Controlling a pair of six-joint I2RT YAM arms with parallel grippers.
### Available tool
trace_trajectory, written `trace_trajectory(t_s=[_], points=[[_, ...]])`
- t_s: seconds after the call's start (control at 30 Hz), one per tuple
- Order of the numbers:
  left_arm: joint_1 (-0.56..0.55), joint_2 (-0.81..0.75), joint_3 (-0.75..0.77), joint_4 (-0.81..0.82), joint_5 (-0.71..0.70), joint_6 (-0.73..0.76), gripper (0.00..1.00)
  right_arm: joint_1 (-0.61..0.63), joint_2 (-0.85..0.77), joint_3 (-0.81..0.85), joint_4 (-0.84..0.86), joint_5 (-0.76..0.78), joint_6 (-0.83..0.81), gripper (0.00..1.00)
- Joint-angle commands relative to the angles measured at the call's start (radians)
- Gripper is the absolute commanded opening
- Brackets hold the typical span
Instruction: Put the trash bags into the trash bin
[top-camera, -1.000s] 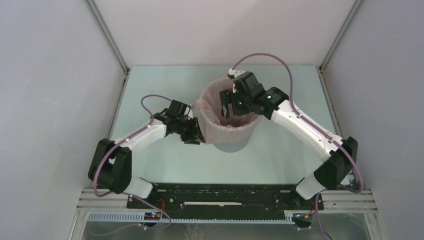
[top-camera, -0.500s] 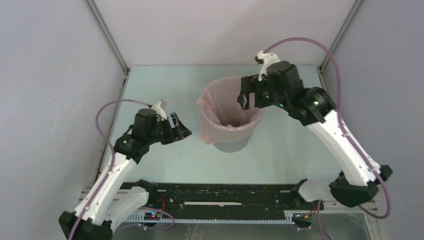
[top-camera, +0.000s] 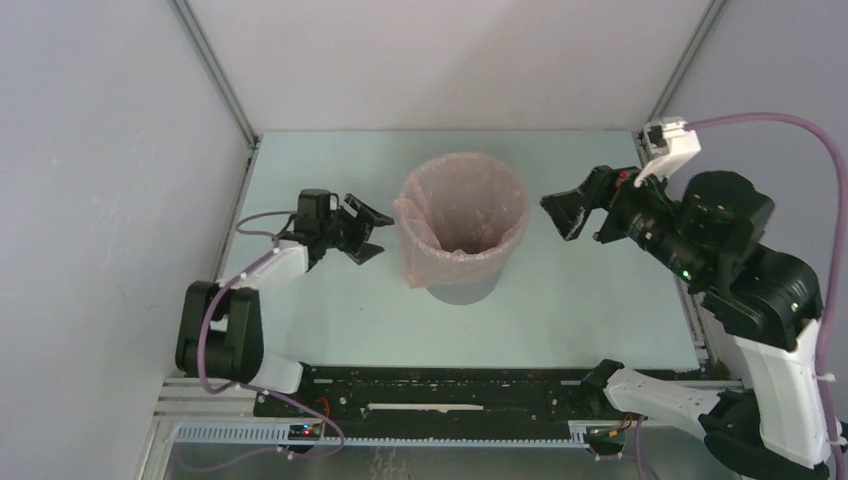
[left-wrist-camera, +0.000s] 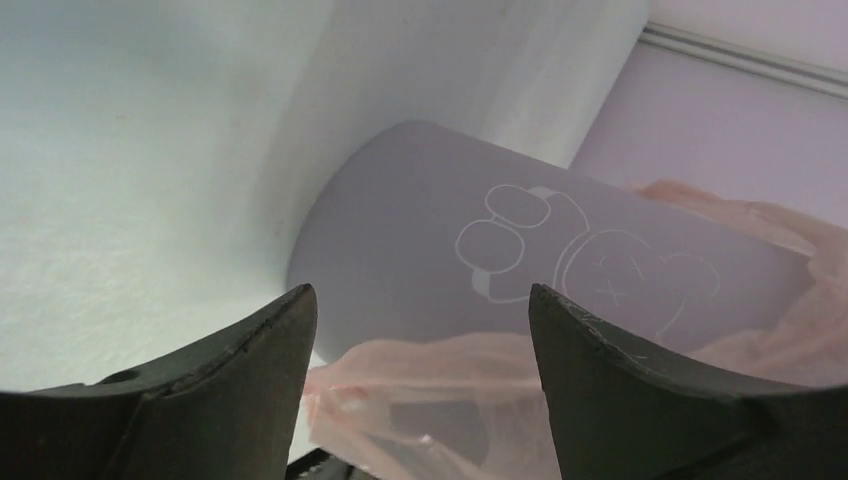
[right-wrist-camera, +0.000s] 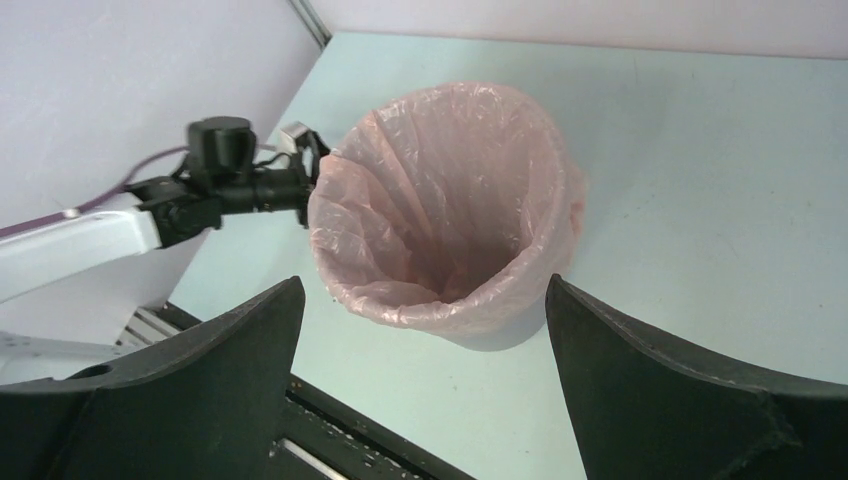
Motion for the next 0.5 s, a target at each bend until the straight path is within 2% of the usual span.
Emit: trace_trajectory(t_s=[0.0,0.27,0.47], points=[[-0.072,0.093,0.097,0.211,0.102,-0.183,0.81,-0.007,-0.055,-0.008,-0.022,0.039,0.062,1.0],[-0.298,0.251,0.12,0.408,0.092,-0.339,0.76,-0.007,-0.117,-0.025,-0.056,0.062,0.097,1.0],[-0.461,0.398,0.253,0.537,0.072,-0.481,0.76,-0.007,-0.135,-0.023,-0.072,0.067,0.105,1.0]])
